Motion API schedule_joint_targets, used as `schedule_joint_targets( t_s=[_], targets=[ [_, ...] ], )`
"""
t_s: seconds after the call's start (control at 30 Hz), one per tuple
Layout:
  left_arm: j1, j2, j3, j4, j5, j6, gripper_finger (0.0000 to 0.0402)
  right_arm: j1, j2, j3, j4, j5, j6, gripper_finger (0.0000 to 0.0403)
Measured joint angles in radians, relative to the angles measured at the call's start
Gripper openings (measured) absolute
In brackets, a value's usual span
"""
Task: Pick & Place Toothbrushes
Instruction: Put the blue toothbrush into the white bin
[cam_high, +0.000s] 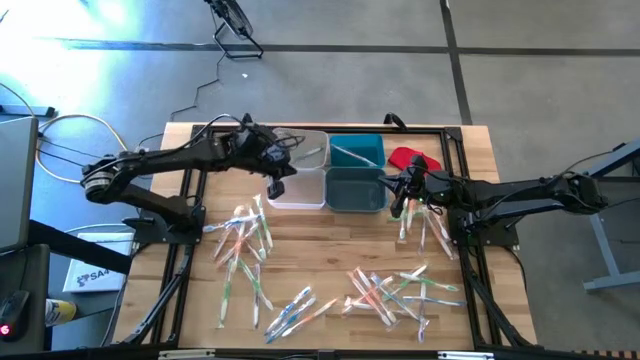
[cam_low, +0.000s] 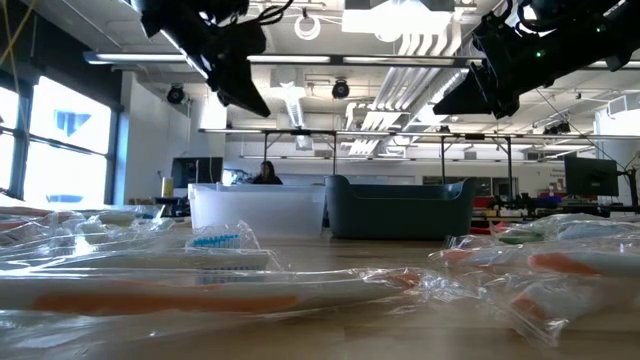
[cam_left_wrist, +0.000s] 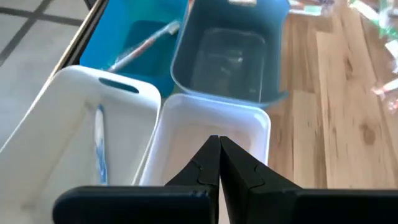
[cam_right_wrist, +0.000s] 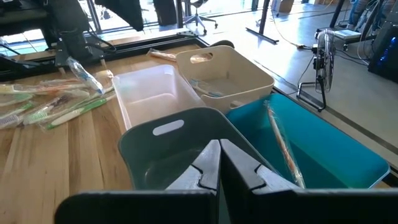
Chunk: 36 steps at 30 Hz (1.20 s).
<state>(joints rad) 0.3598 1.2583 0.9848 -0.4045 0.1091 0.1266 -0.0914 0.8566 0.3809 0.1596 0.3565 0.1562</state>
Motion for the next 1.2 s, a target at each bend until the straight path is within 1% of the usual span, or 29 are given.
schedule_joint_targets(
  t_s=[0.17,0.23,0.43,0.6,0.7,0.93,1.0,1.2],
  targets=[
    [-0.067,-0.029,0.0,-0.095,-0.066,-0.011,0.0,0.0,0.0,0.0,-0.001,-0.029,0.0,0.0002],
    [-0.092,-0.029,0.0,-0.134,-0.068,-0.02,0.0,0.0,0.0,0.0,-0.001,-0.044,0.0,0.0002],
    [-0.162,-0.032,0.0,-0.213,-0.079,-0.087,0.0,0.0,0.0,0.0,-0.001,-0.046,0.001,0.0002],
    [-0.236,-0.032,0.0,-0.212,-0.141,-0.153,0.0,0.0,0.0,0.0,-0.001,-0.045,0.001,0.0002],
    [-0.271,-0.032,0.0,-0.212,-0.169,-0.161,0.0,0.0,0.0,0.0,-0.001,-0.045,0.001,0.0002],
    [-0.303,-0.032,0.0,-0.21,-0.159,-0.162,0.0,0.0,0.0,0.0,-0.001,-0.045,0.001,0.0002],
    [-0.303,-0.032,0.0,-0.2,-0.145,-0.162,0.0,0.0,0.0,0.0,-0.001,-0.045,0.001,0.0002],
    [-0.302,-0.032,0.0,-0.18,-0.144,-0.161,0.0,0.0,0.0,0.0,0.0,-0.045,0.004,0.0002]
  ],
)
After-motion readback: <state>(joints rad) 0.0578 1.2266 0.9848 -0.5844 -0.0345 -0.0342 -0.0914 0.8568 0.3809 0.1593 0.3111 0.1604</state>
